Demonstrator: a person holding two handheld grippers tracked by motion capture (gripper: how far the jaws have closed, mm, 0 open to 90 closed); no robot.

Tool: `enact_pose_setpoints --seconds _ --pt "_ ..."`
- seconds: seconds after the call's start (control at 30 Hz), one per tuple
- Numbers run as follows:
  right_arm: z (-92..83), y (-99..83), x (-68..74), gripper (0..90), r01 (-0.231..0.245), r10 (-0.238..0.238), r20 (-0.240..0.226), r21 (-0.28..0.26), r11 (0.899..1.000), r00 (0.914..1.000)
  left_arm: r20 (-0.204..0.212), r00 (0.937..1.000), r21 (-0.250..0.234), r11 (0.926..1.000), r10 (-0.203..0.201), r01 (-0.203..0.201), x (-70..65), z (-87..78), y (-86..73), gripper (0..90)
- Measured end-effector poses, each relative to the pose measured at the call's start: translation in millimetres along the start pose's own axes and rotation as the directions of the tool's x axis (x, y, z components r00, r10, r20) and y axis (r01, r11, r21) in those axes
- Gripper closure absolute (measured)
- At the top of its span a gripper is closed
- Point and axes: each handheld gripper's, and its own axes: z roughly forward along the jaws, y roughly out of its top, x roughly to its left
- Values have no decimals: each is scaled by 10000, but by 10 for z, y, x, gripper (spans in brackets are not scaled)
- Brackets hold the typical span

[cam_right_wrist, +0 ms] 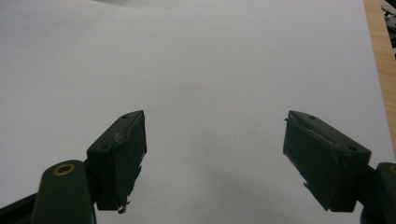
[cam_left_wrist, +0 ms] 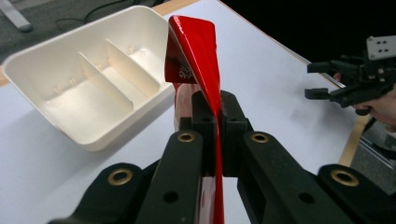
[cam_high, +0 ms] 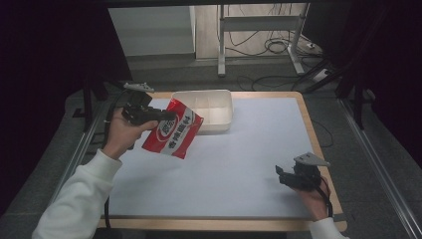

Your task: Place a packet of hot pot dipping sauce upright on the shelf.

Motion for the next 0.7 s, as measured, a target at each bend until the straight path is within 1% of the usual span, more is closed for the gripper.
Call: enact_pose_setpoints --seconds 0.03,0.1,0.2,0.23,0.27,0.43,0.5,0.53,0.63,0.7 --pt "-1 0 0 212 1 -1 13 0 10000 10000 0 10000 0 10000 0 0 0 0 0 885" --pt "-3 1 -1 212 -12 12 22 0 10000 10000 -179 9998 54 10000 36 -35 22 -1 81 884" --pt "0 -1 -3 213 -6 6 51 6 10000 10000 -405 9992 61 10000 62 -60 41 -3 162 885" --pt "1 -2 -4 213 -5 5 56 13 10000 10000 -405 9992 61 10000 62 -60 41 -3 162 884" --pt "1 -2 -5 213 1 -1 59 19 10000 10000 -508 9987 49 10000 27 -25 56 -2 215 884" --pt "-4 -2 -8 213 -19 19 70 9 10000 10000 -712 9975 58 10000 -23 28 94 17 319 884" --pt "-3 -3 -11 213 -22 22 80 20 10000 10000 -894 9960 67 9999 -77 84 134 37 406 884" --pt "-3 -3 -11 213 -20 19 83 20 10000 10000 -894 9960 67 9999 -77 84 134 37 406 884" --pt "-3 -3 -12 213 -12 12 87 17 10000 10000 -1122 9936 67 9999 -87 95 181 63 499 884" --pt "-5 -4 -17 213 -6 6 120 12 10000 9999 -1258 9919 92 9998 -179 192 217 101 567 884"
